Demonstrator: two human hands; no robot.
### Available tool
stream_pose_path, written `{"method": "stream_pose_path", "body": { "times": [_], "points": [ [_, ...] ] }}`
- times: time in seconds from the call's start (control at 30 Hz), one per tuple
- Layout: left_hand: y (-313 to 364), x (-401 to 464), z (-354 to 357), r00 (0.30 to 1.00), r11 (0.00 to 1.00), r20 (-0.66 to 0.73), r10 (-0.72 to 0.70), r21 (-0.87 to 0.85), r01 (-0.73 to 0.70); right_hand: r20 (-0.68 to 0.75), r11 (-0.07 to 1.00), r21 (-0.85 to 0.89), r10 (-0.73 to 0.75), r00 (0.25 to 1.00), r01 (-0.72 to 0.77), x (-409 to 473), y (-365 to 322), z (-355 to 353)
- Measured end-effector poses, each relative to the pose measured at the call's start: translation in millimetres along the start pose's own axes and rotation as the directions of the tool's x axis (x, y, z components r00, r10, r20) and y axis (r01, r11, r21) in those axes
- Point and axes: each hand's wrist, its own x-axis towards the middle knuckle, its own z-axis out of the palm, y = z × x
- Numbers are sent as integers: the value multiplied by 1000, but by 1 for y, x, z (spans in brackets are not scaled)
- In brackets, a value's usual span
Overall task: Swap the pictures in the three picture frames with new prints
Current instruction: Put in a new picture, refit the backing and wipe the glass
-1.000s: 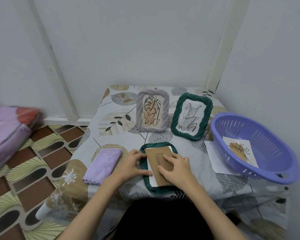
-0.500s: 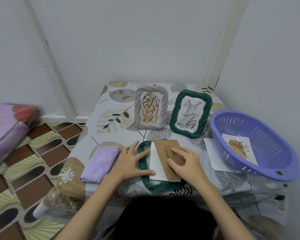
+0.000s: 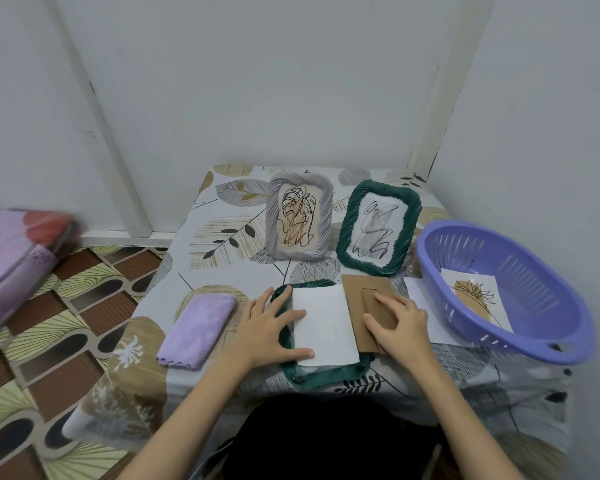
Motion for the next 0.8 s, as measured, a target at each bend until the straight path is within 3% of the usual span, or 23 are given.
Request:
{"method": "stream_pose_path", "body": {
  "times": [0.13, 0.33, 0.4, 0.5, 0.63, 0.8],
  "points": [
    [2, -8, 3, 999, 1000, -35, -13, 7, 13, 55, 969, -245, 38, 998, -24, 8, 21, -6],
    [2, -8, 5, 999, 998, -24, -28, -52, 26, 60, 870, -484, -71, 996, 91, 8, 11, -5],
    [2, -9, 5, 999, 997, -27, -29, -78, 27, 103, 869, -439, -205, 973, 229, 3, -3, 0],
    [2, -10, 6, 999, 995, -32, -25, -93, 22, 290, 848, -325, -333, 897, 419, -3, -21, 17],
    [1, -10, 6, 999, 991, -46, -21, -130, 15, 413, 809, -365, -302, 859, 460, 0, -23, 31],
    [-6, -7, 7, 998, 982, -59, 12, -186, -23, 434, 810, -354, -300, 850, 467, 2, -22, 33]
  ]
}}
